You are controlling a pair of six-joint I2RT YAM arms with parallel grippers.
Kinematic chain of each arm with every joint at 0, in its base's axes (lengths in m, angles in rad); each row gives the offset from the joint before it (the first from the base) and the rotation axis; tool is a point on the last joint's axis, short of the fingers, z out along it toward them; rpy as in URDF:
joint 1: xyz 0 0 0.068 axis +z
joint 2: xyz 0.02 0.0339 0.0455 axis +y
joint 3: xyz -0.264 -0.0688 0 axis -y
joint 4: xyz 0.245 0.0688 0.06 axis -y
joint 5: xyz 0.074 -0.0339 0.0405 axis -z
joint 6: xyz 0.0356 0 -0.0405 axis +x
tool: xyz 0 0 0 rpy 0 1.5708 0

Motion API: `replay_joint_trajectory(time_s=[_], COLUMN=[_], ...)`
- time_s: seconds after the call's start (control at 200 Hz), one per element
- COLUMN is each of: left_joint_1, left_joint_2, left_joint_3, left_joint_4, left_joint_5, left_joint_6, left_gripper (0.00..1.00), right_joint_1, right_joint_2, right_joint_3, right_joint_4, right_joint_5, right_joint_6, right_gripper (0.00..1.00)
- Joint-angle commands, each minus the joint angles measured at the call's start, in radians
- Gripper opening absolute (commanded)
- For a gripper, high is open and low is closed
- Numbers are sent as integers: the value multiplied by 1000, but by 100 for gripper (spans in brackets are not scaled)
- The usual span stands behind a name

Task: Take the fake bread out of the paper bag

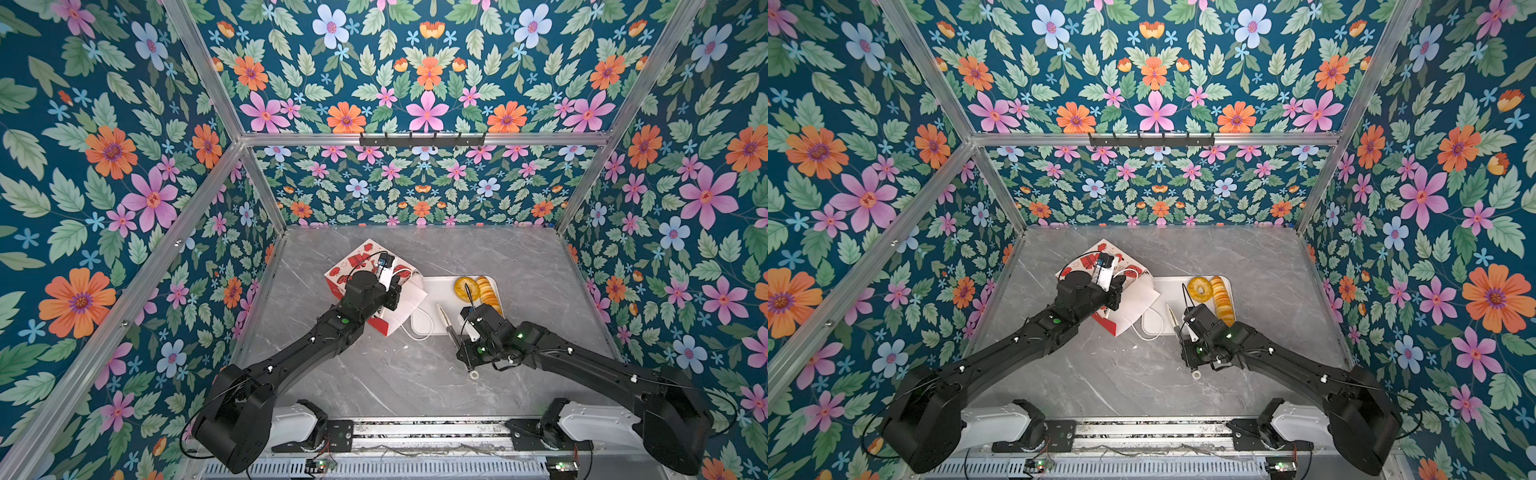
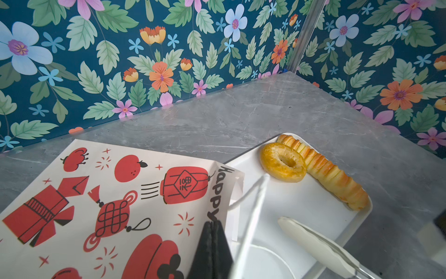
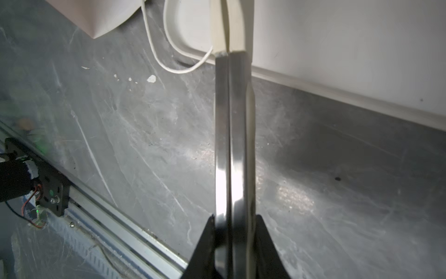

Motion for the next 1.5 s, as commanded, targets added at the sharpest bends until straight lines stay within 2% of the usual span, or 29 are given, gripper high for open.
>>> replay_joint_trajectory(time_s=[0.0,0.37,0.57,0.965,1.095,1.495], left_joint_1=[0,1,0,0,0,0], left_joint_2=[-10,-23,-16,-11,-11,-12], left_joint_3=[-7,-26,-25,-25,-28,-41], left_joint_4=[26,26,30,34,37,45], left_joint_5=[-4,-16,-10,-7,-4,-4], left_joint_6=[0,-4,-7,-10,-11,-15], left_gripper=[0,0,0,0,0,0], right_joint_1=[-9,-9,-9,-7,-6,66], right_joint_2=[59,184,207,161,176,306], right_joint_3=[-3,-8,-12,28,43,123], right_joint_4=[106,83,87,43,45,29], right_joint_5=[-11,120,117,163,162,267], right_joint_6=[-14,33,54,46,37,63], right_gripper=[20,25,39,64,76,79])
